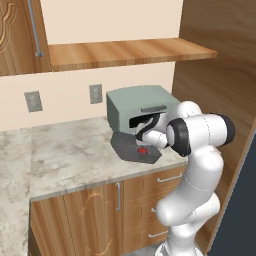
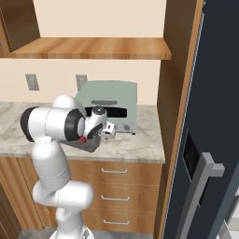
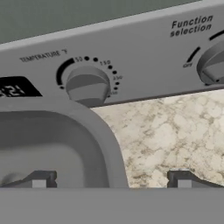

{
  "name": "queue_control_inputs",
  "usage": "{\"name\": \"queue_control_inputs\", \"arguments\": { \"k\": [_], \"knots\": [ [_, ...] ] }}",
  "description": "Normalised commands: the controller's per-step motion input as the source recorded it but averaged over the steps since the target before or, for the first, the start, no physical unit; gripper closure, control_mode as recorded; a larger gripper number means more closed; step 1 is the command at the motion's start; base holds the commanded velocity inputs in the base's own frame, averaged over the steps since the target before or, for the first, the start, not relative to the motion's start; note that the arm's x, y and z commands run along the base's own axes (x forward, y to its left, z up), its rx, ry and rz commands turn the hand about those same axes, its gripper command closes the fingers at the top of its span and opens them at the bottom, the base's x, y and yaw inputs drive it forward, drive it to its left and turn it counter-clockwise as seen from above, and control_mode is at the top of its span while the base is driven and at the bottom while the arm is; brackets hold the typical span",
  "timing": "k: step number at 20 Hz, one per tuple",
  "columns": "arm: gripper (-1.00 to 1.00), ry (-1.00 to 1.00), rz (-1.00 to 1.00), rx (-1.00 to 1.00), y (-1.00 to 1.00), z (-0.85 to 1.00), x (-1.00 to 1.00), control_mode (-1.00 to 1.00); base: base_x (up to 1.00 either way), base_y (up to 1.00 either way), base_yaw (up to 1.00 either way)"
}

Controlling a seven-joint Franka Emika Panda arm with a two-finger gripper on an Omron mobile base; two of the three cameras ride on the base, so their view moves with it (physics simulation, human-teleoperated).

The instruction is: Take the bell pepper and garlic out of the freezer and place them in the tupperware container on the counter. Then put the tupperware containing the vegetables back in the freezer.

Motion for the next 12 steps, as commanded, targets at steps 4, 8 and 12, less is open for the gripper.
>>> {"name": "queue_control_inputs", "arguments": {
  "k": [4, 8, 12],
  "knots": [
    [-1.0, 0.0, 0.0, 0.01, 0.03, 0.0, -0.14, -1.0, 0.0, 0.0, 0.0],
    [1.0, 0.03, -0.01, 0.0, 0.26, -0.03, -0.01, -1.0, 0.0, 0.0, 0.0],
    [1.0, 0.07, 0.0, 0.0, 0.27, -0.08, 0.0, -1.0, 0.0, 0.0, 0.0]
  ]
}}
